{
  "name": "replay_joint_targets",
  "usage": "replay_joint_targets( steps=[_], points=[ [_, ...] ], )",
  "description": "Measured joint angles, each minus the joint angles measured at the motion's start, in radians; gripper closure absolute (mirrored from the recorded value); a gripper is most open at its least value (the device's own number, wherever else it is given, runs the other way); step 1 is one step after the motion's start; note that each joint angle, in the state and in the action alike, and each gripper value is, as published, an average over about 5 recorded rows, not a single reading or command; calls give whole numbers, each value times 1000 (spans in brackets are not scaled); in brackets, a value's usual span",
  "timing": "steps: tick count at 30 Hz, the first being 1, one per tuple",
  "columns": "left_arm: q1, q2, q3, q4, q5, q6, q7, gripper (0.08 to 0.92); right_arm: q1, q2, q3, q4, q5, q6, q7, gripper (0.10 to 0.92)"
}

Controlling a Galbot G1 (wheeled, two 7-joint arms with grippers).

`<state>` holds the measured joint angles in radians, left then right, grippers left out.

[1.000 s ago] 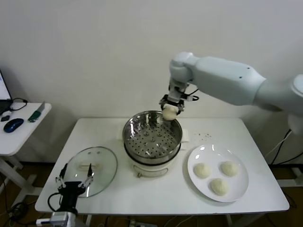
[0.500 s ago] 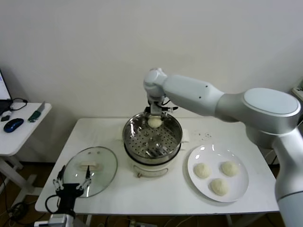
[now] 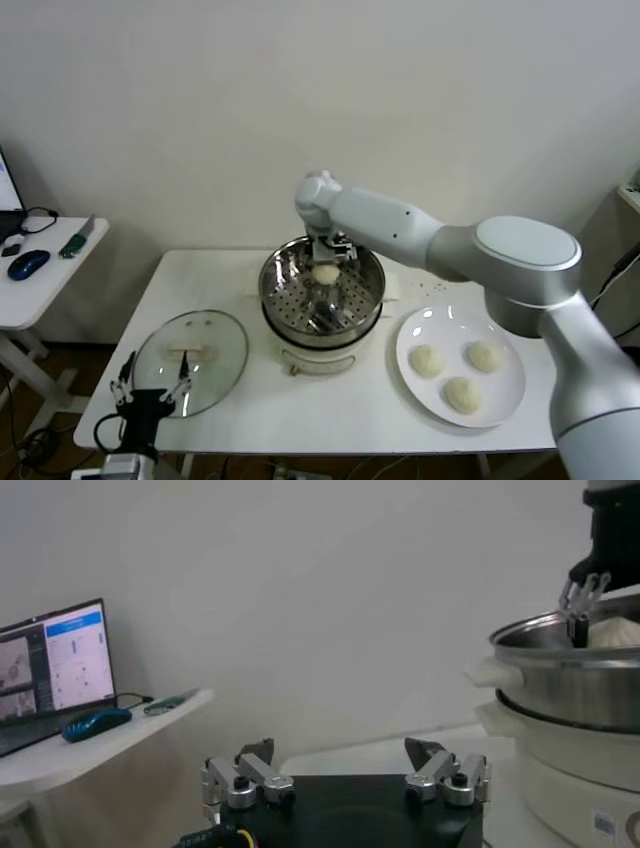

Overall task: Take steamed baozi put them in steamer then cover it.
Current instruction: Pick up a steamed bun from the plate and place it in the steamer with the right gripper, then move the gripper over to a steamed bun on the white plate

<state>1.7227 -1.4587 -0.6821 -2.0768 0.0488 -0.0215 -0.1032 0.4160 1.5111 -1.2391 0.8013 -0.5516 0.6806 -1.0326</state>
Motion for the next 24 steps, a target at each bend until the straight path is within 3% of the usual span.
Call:
replay_joint_targets(
  steps=[15, 24],
  points=[
    [10, -6, 6, -10, 2, 0, 3, 177, 45, -51, 28, 81, 13, -34, -19, 203],
    [3, 5, 8, -26, -4, 0, 11, 177, 216, -222, -105, 266, 321, -255, 35, 203]
  ],
)
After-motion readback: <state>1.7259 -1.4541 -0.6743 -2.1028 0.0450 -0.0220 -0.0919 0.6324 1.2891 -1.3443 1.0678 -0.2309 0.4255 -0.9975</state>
